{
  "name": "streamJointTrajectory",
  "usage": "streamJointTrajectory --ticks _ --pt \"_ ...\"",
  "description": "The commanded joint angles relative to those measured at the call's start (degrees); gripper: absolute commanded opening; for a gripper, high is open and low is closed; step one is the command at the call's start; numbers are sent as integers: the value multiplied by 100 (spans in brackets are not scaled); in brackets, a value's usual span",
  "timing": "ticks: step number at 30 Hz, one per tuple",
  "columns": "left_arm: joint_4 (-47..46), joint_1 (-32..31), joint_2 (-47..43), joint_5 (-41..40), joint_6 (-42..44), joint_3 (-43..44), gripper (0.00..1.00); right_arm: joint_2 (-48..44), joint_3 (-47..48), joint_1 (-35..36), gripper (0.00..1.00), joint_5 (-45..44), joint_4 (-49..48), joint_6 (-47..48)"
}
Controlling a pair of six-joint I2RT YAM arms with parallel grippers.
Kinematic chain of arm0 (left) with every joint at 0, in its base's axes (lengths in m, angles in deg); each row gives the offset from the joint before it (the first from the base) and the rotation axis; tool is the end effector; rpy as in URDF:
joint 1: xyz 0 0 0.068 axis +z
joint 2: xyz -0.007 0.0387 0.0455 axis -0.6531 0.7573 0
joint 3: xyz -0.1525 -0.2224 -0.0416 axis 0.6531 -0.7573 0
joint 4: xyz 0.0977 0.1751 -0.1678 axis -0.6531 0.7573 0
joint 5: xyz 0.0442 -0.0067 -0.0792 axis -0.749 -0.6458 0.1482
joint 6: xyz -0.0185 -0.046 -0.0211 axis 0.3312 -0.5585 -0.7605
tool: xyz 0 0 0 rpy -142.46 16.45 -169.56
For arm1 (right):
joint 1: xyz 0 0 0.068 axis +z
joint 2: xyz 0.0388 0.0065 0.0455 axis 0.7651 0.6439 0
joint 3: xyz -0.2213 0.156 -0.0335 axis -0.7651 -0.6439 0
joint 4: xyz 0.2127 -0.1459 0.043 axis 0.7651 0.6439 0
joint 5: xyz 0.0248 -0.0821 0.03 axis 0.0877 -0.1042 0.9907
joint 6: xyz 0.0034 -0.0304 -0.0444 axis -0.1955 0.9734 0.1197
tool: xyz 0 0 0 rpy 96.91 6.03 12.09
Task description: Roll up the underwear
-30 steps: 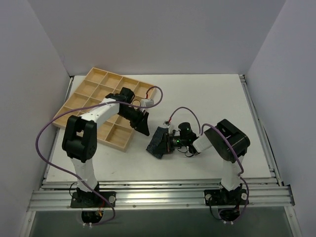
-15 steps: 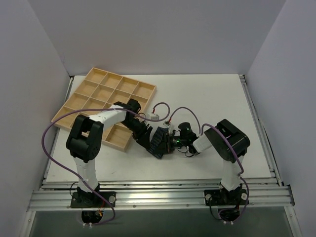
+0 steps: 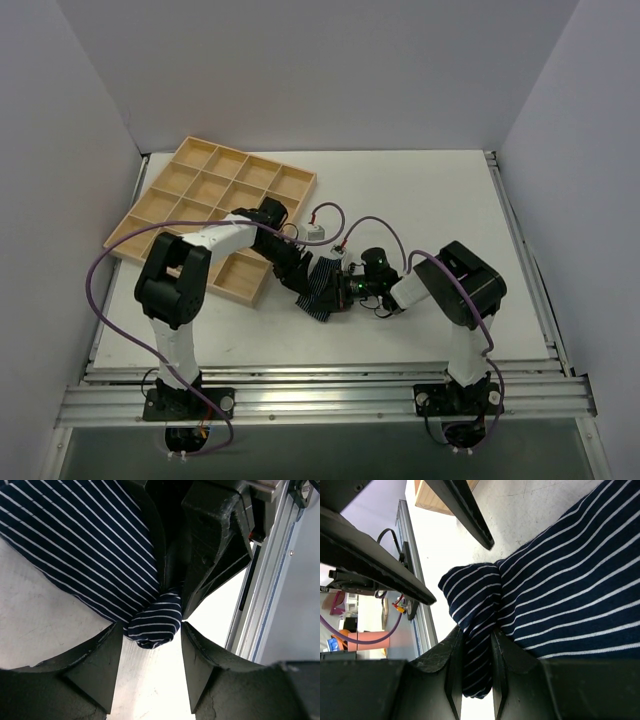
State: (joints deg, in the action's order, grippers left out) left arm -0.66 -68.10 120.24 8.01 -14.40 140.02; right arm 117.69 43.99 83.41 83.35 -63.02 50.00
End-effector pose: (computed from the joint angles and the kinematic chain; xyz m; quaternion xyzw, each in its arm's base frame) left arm 0.3163 -0.1932 0.1697 0.4362 0.7991 -0.4047 0.0855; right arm 0.2447 0.1967 0.1044 -0.2426 0.7297 0.6058 0.2041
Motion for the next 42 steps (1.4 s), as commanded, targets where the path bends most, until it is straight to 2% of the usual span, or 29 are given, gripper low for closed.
streamJointTrajectory --ticks 1,7,10,11,14,18,19,25,34,42 --pt "-319 -79 27 182 -3 -69 58 378 -357 52 11 -537 1642 471" --pt "-556 -141 27 244 -126 -315 57 361 -340 52 11 -581 1686 462" --pt "-610 -141 79 112 -258 -280 42 308 -357 52 11 -633 1695 445" --pt "-583 -141 210 42 -302 -245 32 282 -366 60 13 -686 1729 436" --pt "-198 -158 571 -195 -355 88 21 -156 -427 61 18 -940 1817 340" --pt "138 -237 765 -362 -355 318 15 -702 -428 78 27 -1467 2221 339" --pt "146 -264 791 -423 -381 353 15 -807 -436 69 31 -1582 2309 348" --pt "217 -308 976 -617 -557 502 12 -1519 -550 61 38 -2433 2827 418" --pt "217 -317 1081 -670 -698 582 12 -2284 -831 69 43 -3120 3074 392" --pt "261 -369 1231 -705 -794 722 12 -4094 -1131 201 48 -4288 3935 357"
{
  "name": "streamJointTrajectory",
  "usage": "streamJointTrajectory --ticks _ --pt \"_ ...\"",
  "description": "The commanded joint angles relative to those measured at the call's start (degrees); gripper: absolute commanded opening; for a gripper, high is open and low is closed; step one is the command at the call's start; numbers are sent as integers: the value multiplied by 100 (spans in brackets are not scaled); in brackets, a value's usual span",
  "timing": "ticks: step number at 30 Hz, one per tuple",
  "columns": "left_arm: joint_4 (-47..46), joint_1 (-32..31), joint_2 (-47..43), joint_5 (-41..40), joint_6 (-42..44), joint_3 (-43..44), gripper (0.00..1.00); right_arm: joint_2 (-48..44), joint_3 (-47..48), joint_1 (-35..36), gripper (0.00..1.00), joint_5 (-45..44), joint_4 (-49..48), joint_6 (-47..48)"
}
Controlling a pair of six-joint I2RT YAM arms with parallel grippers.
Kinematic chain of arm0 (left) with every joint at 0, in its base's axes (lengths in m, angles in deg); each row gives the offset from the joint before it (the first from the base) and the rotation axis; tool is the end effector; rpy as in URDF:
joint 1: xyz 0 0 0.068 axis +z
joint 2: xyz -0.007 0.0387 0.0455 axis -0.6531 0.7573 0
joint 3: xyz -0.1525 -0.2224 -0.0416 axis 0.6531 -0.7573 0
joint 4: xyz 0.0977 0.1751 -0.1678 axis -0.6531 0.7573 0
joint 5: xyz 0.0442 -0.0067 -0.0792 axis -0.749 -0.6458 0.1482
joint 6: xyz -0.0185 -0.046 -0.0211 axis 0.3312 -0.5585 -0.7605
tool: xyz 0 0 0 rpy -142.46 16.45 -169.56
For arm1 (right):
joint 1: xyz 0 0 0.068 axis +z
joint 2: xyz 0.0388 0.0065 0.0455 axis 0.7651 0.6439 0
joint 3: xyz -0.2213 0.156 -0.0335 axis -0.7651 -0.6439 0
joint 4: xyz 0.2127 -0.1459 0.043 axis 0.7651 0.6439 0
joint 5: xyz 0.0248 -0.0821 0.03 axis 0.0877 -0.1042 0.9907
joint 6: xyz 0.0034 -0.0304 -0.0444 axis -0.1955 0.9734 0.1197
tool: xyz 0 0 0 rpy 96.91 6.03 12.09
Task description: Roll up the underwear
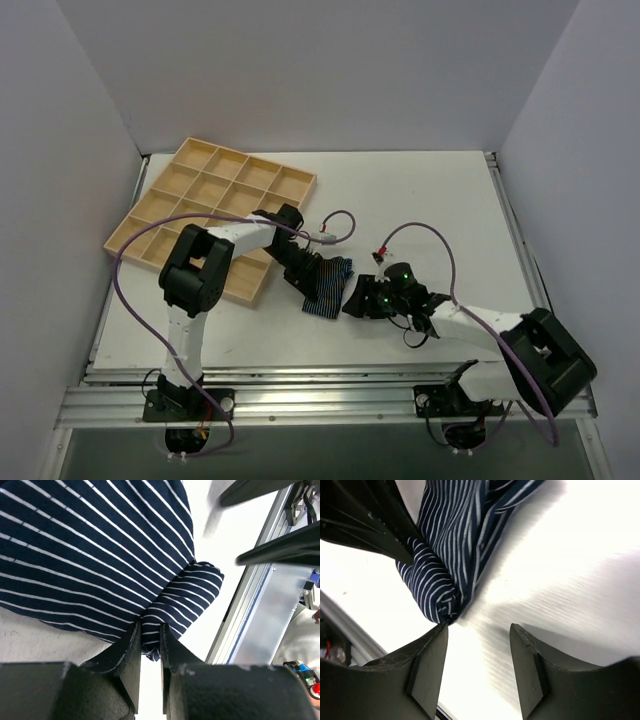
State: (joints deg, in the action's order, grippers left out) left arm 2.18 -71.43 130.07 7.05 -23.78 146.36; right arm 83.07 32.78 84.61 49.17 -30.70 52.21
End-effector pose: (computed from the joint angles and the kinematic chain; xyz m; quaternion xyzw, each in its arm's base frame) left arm 0.3252 -0.2230 0.1336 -0.3754 -0.8365 0.3990 0.0088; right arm 0.1921 0.1481 0.1562 -0.0875 0.8413 0.4191 0.3300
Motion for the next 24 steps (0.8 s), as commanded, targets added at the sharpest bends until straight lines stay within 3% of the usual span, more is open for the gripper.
streamJointTrajectory --ticks 1,5,12,24 --pt "-23 -46 291 -618 126 123 12 -781 104 151 49 -1063 999 145" --pt "125 -55 414 -600 91 308 11 -1283 621 1097 51 -2431 1599 575" --pt "477 -72 599 -653 187 651 11 -336 1860 1969 51 -2945 2373 1857" --pt "865 15 792 -487 390 897 11 1581 3216 2498 54 -2629 3295 3598"
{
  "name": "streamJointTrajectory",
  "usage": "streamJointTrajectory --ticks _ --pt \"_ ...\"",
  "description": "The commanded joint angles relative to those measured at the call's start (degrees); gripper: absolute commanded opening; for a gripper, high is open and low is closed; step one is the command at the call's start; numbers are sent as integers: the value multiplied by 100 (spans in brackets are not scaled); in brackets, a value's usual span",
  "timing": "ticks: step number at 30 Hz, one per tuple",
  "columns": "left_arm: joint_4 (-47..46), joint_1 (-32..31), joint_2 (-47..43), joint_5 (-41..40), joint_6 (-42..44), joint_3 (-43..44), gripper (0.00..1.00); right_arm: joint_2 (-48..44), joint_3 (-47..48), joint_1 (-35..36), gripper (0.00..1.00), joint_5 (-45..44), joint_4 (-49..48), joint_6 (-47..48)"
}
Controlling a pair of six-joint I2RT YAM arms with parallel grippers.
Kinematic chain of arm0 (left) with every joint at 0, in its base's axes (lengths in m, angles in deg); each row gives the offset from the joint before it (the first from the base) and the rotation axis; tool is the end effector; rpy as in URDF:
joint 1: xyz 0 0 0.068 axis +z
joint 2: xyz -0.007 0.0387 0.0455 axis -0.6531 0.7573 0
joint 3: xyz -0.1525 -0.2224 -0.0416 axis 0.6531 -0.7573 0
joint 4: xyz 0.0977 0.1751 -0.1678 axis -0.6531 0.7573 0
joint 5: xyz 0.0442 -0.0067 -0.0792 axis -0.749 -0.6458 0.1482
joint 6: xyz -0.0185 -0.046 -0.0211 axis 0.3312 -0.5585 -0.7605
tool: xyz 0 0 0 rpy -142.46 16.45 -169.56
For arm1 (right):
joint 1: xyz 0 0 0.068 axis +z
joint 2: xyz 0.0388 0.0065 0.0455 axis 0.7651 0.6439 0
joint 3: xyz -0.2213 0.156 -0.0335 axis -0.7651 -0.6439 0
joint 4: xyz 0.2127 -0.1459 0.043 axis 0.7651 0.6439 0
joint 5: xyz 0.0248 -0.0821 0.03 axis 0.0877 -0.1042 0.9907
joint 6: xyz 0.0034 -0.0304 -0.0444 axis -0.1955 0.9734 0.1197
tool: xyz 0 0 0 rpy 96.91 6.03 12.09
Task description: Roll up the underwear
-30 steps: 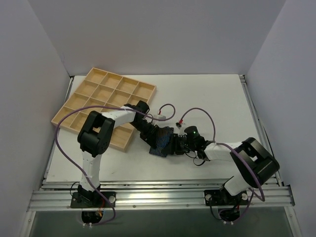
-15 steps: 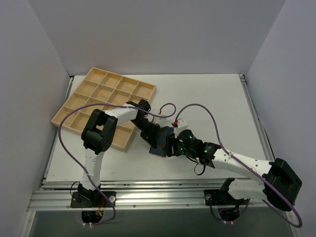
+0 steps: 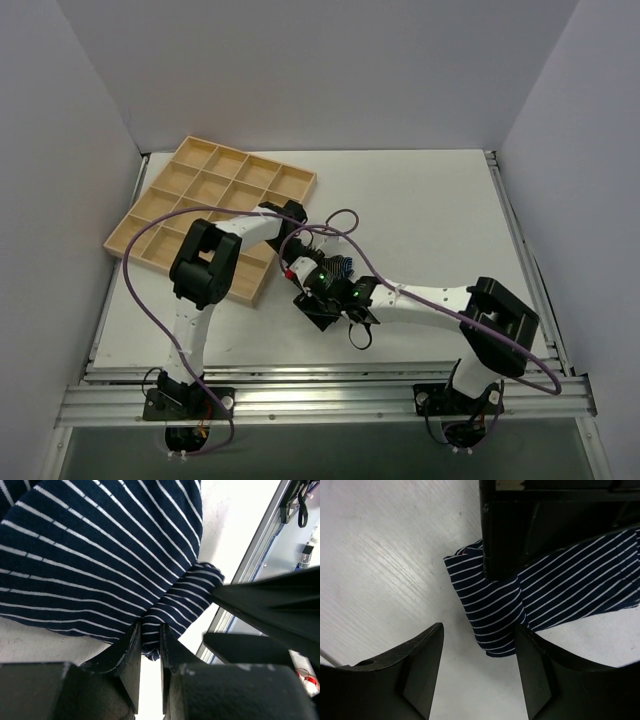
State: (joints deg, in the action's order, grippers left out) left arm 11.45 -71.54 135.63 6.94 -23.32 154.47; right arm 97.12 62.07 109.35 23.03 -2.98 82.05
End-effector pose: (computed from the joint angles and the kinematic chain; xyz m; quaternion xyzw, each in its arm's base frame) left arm 0.3371 -0.2309 0.1291 -0.3587 -0.8451 0.3916 0.0608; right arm 0.1715 0.2835 0.1997 -0.3914 0.8161 0.1910 0.3798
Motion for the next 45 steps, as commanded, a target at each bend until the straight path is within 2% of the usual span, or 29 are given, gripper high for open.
streamJointTrajectory --ticks 1,9,24,28,29,31,35,39,45 --pt "-80 35 246 -388 326 103 11 307 392 32 54 2 585 711" --pt "61 62 456 -238 317 358 11 817 797 41 55 -401 1077 1345" --pt "289 105 545 -203 326 526 12 1274 902 138 49 -543 1035 1933" --pt "281 132 528 -141 212 499 16 1450 990 77 37 -288 1078 1943" --pt "246 167 484 -63 125 490 19 1451 1008 33 26 -35 1104 1934" --pt "184 368 440 183 -68 534 31 1459 1043 -64 19 221 1148 1890" --pt "-290 676 -25 359 -561 508 39 1468 1122 -354 6 898 1271 1776" --pt "-843 1028 -333 456 -1079 464 42 1442 1114 -600 3 1609 1245 1662" --pt "-915 1336 -606 343 -1397 534 43 1495 1017 -758 2 2041 1070 1451"
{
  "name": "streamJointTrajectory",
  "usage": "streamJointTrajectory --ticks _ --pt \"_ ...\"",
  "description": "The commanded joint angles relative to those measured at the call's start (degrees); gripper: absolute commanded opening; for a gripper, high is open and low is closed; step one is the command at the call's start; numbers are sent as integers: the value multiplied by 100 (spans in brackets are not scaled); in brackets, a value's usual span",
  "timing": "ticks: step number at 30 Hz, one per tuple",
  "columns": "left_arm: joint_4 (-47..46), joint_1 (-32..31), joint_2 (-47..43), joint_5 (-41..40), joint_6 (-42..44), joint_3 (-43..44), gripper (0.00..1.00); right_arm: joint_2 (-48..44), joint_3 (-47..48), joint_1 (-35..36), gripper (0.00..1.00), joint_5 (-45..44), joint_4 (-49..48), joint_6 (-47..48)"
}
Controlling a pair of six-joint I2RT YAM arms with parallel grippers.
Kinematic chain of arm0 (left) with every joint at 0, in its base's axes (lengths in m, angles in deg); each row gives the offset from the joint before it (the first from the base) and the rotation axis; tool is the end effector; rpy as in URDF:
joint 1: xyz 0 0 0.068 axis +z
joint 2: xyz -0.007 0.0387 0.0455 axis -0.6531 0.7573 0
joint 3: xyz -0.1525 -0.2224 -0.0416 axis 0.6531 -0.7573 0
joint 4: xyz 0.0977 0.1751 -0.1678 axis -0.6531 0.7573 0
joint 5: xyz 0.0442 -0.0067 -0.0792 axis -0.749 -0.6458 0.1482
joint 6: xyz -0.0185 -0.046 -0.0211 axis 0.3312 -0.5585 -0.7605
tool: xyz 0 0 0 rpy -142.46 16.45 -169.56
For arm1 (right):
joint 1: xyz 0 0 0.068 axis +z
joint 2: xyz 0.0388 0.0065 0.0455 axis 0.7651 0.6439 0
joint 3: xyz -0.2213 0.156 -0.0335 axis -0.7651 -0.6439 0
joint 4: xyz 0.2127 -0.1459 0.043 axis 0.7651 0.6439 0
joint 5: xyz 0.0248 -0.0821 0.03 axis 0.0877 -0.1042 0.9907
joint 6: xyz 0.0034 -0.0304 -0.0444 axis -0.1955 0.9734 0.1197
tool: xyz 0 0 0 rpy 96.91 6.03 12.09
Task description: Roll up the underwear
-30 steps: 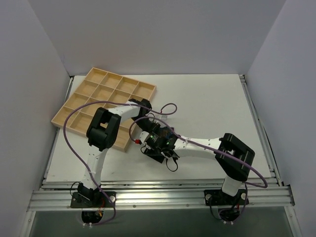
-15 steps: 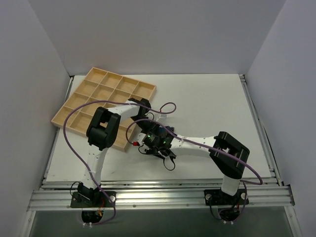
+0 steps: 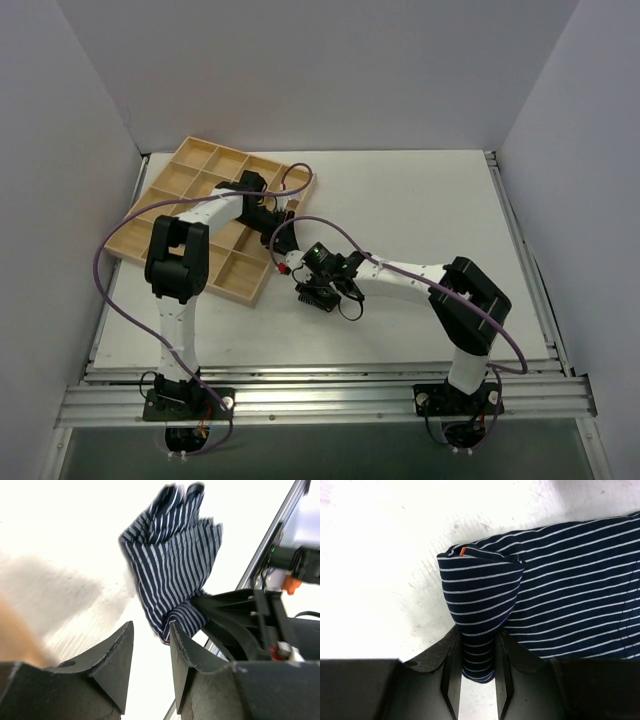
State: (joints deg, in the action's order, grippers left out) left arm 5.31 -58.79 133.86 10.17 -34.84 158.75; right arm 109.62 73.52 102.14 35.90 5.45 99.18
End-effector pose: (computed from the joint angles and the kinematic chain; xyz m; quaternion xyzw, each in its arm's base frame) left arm 0.4012 -0.1592 0.1622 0.2138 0.8777 -0.4274 0.0362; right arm 0.2253 0.2981 0.1767 -0.5131 0.7830 0.1773 0.3037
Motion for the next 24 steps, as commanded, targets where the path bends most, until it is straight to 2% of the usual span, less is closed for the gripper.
streamJointTrajectory --ticks 1,11,16,20,22,24 --pt "-301 97 -464 -77 -306 106 43 227 -137 -89 2 946 200 -307" --pt "-1249 659 -1755 -1281 -772 -614 43 244 -401 -766 2 2588 -432 -834" --pt "-2180 800 -2624 -1642 -834 -1299 43 595 -489 -1109 3 3486 -514 -1028" --pt "-3365 826 -3224 -1099 -860 -2177 43 1147 -121 -1346 3 4032 -294 -1054" --pt "-3482 826 -3199 -415 -852 -2302 43 1342 64 -1408 3 4173 -40 -1054" --pt "-3081 827 -3032 60 -660 -2189 41 1606 372 -1478 3 4199 303 -958"
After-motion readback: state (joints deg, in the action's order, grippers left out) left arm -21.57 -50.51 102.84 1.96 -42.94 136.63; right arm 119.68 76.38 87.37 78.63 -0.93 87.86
